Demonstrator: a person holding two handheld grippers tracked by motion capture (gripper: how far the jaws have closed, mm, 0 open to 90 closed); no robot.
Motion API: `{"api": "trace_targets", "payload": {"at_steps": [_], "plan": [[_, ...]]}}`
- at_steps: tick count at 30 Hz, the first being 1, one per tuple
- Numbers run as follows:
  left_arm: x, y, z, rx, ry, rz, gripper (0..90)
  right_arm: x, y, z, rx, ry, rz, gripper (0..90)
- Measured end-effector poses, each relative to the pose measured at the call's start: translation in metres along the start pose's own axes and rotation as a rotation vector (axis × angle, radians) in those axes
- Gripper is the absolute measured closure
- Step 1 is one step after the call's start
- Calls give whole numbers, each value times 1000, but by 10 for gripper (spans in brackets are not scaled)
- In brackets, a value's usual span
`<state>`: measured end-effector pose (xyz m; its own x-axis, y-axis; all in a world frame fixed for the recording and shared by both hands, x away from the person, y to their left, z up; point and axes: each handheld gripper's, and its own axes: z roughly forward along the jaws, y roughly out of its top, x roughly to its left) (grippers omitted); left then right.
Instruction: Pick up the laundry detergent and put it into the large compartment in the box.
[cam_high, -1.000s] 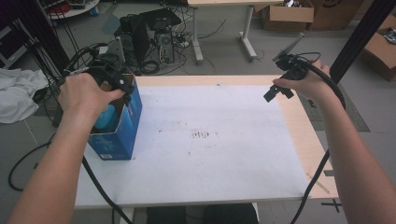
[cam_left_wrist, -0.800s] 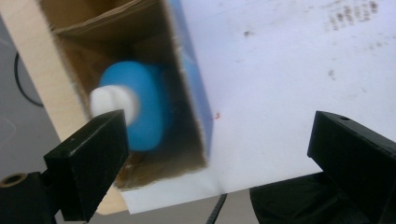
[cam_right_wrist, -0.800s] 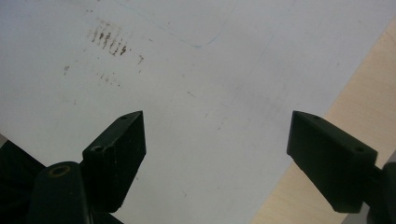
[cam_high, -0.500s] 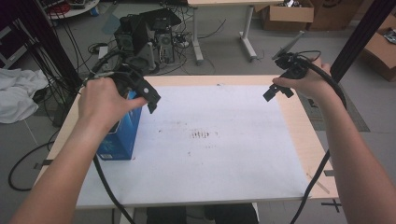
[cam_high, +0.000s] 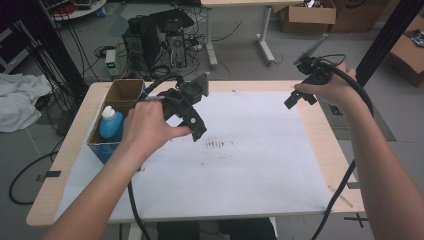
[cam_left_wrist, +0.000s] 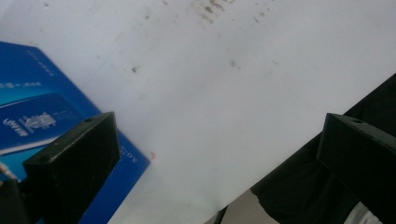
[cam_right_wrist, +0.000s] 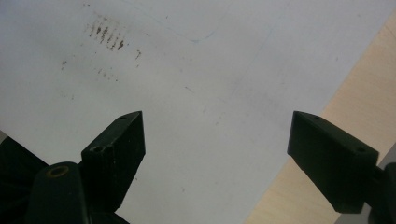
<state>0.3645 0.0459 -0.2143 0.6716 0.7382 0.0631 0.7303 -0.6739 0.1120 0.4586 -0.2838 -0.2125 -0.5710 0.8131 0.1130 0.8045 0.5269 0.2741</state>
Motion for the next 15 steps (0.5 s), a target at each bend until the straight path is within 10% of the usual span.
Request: {"api": "trace_targets", "payload": {"at_steps": [15], "plan": [[-10, 10, 10, 9, -16, 33, 1, -3, 0, 3, 16, -1, 0, 189]]}}
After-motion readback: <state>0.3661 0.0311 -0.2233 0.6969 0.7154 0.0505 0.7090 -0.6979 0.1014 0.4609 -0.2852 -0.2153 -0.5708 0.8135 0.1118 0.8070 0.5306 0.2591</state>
